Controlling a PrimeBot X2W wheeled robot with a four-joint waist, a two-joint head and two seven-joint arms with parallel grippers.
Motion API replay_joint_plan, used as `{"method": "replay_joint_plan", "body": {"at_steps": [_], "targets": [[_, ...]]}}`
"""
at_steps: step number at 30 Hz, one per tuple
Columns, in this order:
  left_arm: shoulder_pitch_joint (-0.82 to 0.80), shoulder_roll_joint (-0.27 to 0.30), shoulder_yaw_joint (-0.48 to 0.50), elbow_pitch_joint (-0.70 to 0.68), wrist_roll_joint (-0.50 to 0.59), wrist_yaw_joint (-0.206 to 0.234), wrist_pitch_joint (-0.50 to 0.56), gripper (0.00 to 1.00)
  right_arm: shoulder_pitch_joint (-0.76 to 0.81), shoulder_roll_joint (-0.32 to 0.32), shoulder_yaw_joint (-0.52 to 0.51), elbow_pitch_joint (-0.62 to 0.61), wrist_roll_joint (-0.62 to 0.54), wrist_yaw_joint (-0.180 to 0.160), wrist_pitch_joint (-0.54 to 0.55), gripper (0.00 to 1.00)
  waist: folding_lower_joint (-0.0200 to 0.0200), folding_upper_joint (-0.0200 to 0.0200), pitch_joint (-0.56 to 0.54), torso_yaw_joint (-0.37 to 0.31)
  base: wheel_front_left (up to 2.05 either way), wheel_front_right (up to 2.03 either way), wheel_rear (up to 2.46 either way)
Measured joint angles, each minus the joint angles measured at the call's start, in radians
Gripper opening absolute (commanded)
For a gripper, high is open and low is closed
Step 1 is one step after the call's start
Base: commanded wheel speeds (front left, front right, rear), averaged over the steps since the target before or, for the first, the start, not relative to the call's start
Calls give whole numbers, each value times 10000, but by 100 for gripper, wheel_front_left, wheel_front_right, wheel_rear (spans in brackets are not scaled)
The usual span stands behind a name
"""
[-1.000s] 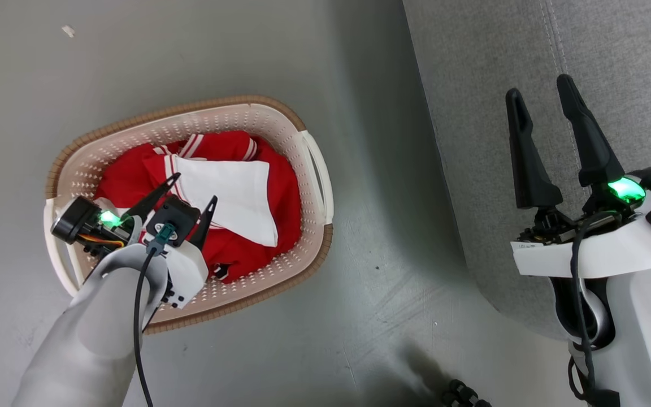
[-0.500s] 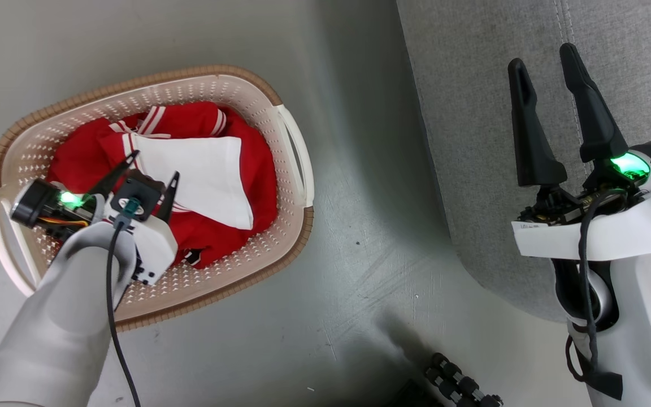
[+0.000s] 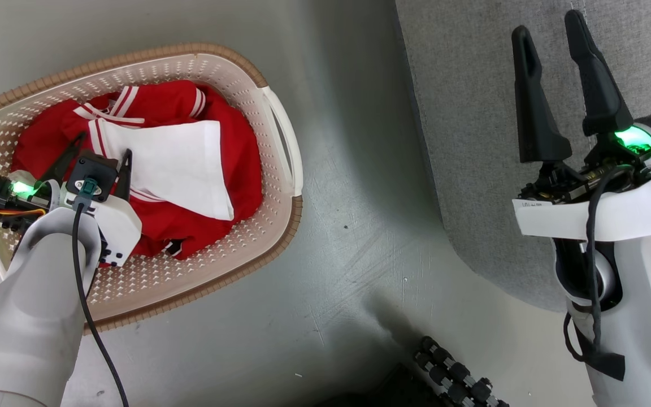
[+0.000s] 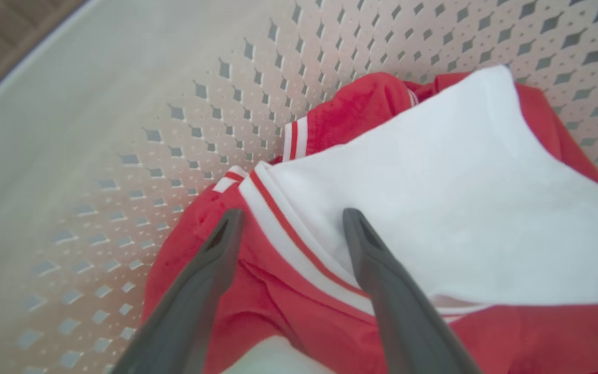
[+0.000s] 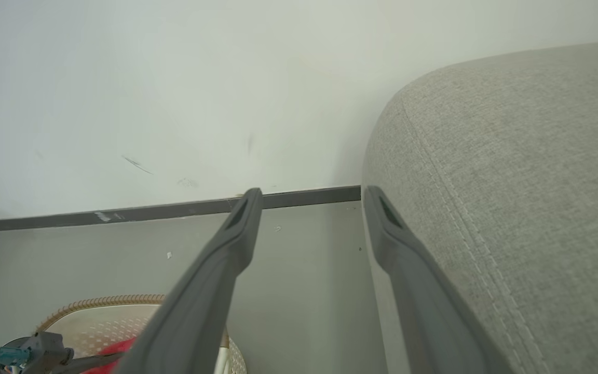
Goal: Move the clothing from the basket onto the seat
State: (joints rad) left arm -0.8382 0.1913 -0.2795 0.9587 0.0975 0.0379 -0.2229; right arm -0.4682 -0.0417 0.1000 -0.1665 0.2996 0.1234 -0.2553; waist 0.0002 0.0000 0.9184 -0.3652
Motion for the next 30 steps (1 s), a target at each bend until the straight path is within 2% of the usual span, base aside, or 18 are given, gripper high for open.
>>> {"method": "replay_joint_plan", "body": {"at_steps": [4,5,6,7,8,9,10,11,17,25,30], "targets": [[-165,-8,2,159,0,35,0,100,-128,0,75,15,132,0,0,100,0,0,119,-65,0,0,0],[-209,-23,0,188,0,36,0,98,-128,0,79,29,159,0,0,100,-1,0,143,-81,0,0,0],[-248,-29,0,222,0,38,0,89,-129,0,81,40,165,0,0,100,0,0,164,-99,0,0,0],[-289,-31,0,259,0,38,0,73,-133,0,84,54,167,0,0,100,-1,0,183,-115,0,0,0],[-332,-36,0,295,0,38,0,46,-143,0,94,61,165,0,0,100,-1,0,199,-131,0,0,0],[-361,-42,0,326,-2,38,0,29,-158,0,104,73,165,0,0,100,0,0,213,-147,0,0,0],[-370,-54,0,362,-4,38,0,2,-186,0,105,84,165,0,0,100,-1,0,226,-162,0,0,0],[-371,-75,0,422,-4,38,0,0,-232,0,104,98,165,0,0,100,0,0,235,-176,0,0,0],[-370,-272,-31,573,-161,-29,-42,0,-317,0,52,163,163,0,0,100,0,0,223,-182,0,0,0],[-369,-424,-12,297,-447,-399,-184,0,-337,0,-105,307,159,0,0,100,-1,0,114,-63,0,0,0],[-323,-437,0,23,-541,-485,-251,0,-339,0,-178,460,111,0,0,100,0,0,-10,64,0,0,0]]}}
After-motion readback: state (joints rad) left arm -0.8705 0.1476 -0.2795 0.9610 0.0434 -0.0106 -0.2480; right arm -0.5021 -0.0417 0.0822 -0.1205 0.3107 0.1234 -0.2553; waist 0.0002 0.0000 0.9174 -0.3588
